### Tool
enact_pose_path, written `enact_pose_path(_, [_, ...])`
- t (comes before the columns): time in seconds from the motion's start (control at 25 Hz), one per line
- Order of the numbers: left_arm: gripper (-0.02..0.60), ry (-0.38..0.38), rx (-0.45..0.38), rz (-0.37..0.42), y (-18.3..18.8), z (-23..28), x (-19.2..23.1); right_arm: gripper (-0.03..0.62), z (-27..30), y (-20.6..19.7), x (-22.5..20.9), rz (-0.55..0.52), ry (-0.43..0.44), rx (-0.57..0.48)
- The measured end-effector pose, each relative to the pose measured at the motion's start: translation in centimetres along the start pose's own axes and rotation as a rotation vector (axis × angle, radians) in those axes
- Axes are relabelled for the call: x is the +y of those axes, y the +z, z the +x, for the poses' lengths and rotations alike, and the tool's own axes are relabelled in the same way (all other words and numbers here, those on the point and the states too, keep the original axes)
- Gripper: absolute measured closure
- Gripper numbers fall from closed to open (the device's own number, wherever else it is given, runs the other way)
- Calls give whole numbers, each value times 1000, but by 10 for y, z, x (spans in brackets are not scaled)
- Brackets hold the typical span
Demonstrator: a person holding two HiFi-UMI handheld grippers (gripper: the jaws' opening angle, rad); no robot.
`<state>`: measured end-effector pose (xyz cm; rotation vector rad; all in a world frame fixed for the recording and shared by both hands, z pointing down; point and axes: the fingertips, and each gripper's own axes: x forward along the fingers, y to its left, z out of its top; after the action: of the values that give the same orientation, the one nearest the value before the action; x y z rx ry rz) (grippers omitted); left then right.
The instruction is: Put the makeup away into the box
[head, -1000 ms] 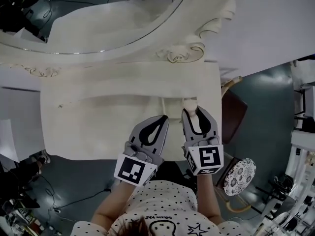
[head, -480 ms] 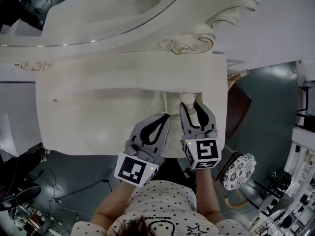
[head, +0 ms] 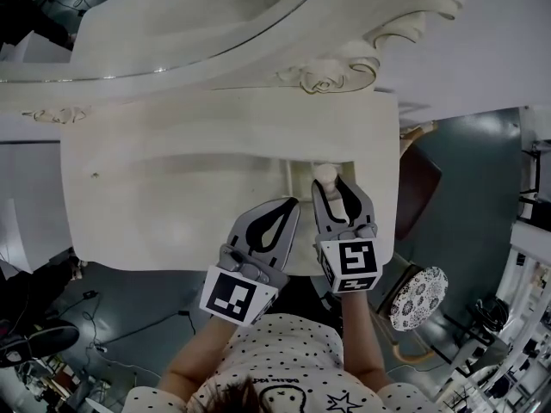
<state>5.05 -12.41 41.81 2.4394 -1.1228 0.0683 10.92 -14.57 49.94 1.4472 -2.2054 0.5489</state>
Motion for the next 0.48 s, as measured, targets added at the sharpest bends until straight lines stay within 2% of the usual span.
enact_pose_path(0.48, [586, 8, 11, 13, -2, -3, 4, 447, 5, -8, 0, -26, -2, 29])
